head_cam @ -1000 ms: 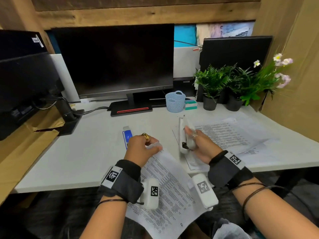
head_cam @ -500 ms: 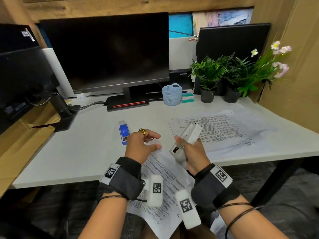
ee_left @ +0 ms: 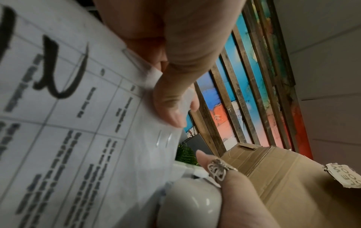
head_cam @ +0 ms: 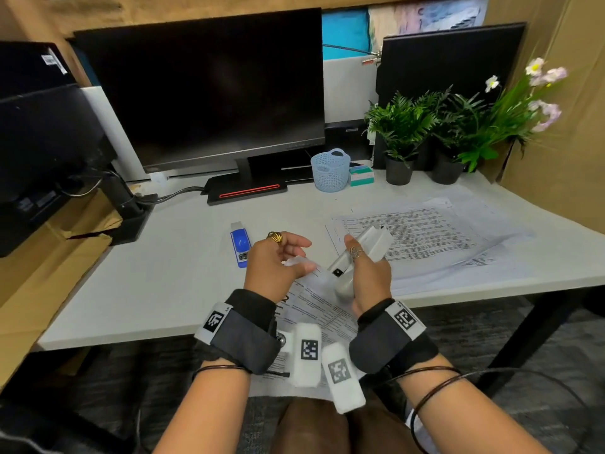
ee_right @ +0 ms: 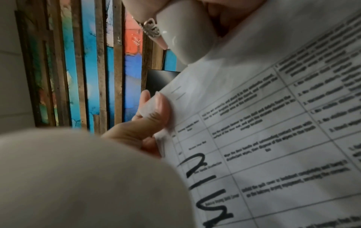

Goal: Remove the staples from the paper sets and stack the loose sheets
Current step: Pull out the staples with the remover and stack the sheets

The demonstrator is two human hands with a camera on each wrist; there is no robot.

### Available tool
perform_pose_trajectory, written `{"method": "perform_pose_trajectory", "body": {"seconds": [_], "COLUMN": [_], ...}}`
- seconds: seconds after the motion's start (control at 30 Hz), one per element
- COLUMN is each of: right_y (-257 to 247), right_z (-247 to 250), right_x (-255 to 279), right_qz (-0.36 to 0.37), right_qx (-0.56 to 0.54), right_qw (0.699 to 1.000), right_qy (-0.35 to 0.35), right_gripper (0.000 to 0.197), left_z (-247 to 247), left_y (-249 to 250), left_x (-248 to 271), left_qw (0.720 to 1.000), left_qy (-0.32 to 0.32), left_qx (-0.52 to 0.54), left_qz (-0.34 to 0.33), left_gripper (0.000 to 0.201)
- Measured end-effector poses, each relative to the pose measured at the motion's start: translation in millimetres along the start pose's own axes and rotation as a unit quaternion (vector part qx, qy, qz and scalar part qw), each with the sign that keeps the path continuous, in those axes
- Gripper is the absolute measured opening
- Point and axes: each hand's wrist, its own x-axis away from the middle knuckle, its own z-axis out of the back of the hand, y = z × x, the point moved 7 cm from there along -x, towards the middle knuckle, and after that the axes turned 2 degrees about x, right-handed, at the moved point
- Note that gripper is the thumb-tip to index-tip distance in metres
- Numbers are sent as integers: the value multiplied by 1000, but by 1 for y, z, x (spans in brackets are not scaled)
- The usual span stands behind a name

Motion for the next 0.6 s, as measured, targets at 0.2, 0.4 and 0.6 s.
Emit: {"method": "perform_pose_trajectory", "body": {"seconds": [0.2,0.4,0.6], "right_y": [0,5,2], "right_z": [-5,-8,-5], "right_x": [4,4,4], "right_qz": [31,25,27], "right_qx": [35,45,47], "right_qw": [999,998,997], "right_qy": [-8,-24,-48], "right_gripper": [24,17,28], "left_z": [-5,-7,-6], "left_y": [-5,-12,-14], "left_x": [6,10,10], "left_qw": [1000,999,1000], "left_qy": [-29,-34,2], "left_qx": [10,-8,7], "left_qz": [6,16,8], "left_gripper": [42,41,42]}}
